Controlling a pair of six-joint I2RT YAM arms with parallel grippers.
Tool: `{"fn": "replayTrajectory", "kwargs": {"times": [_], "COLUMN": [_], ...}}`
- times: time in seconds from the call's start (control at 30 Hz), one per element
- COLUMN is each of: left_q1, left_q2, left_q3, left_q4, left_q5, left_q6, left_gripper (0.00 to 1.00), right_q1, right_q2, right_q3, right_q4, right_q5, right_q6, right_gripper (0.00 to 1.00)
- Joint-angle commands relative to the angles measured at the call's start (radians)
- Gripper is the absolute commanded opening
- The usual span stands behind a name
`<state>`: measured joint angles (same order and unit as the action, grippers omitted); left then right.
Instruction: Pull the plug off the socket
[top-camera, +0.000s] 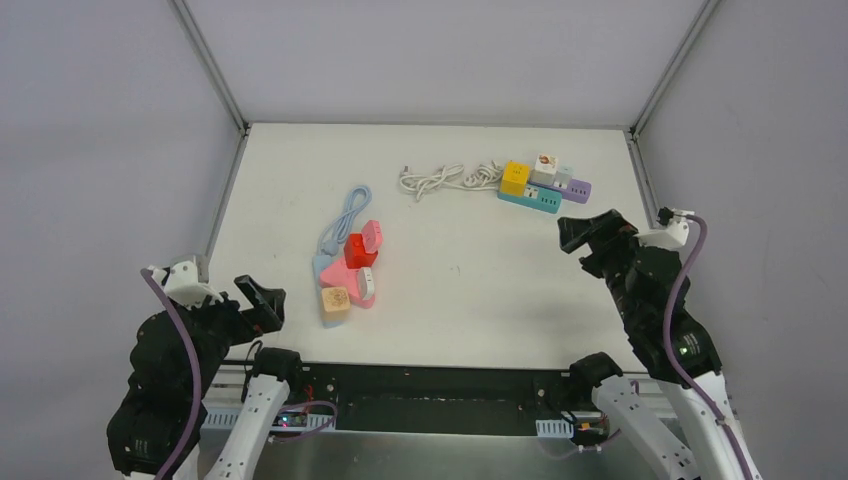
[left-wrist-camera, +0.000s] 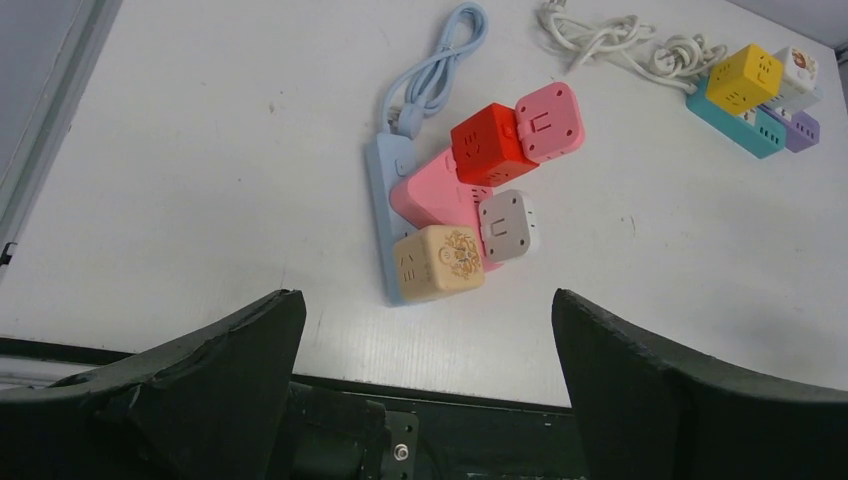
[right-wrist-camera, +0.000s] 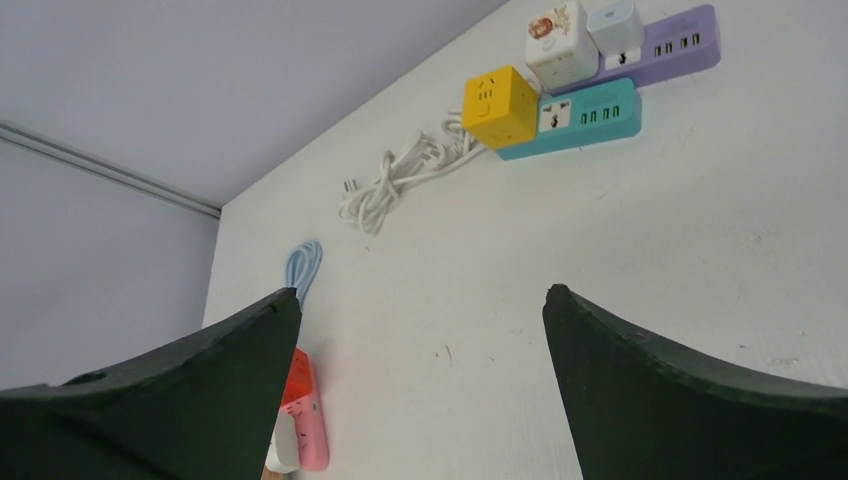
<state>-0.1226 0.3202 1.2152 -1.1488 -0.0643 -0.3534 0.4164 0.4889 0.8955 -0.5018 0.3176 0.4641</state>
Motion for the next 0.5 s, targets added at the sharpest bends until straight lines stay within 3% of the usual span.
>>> {"fn": "replayTrajectory", "kwargs": {"times": [0.0, 0.1, 0.2, 0.47], "left_q1": [0.008, 0.008, 0.007, 0.008], "left_q2": [-0.051, -0.058, -0.038, -0.048], "left_q3": [-0.011, -0.053, -0.08, -0.208], "left_q4": [-0.008, 0.049, 0.088, 0.255], "left_q5": [-0.01, 0.088, 0.13, 0.002], "left_q6": [-0.005, 0.001, -0.014, -0.105], "left_gripper": [0.99, 0.99, 0.99, 0.99], "right_q1": [-0.003, -0.002, -0.002, -0.002], "right_q2": [0.035, 0.057, 0.075, 0.144], "right_q3": [-0.064, -0.097, -0.108, -0.162], "right_q4": [0.01, 0.028, 0.056, 0.176], "right_q5": [0.045, 0.141, 0.093, -0.452], "right_q6": [0.03, 0.029, 0.01, 0.033], "right_gripper": [0.95, 0.98, 0.99, 1.0]}}
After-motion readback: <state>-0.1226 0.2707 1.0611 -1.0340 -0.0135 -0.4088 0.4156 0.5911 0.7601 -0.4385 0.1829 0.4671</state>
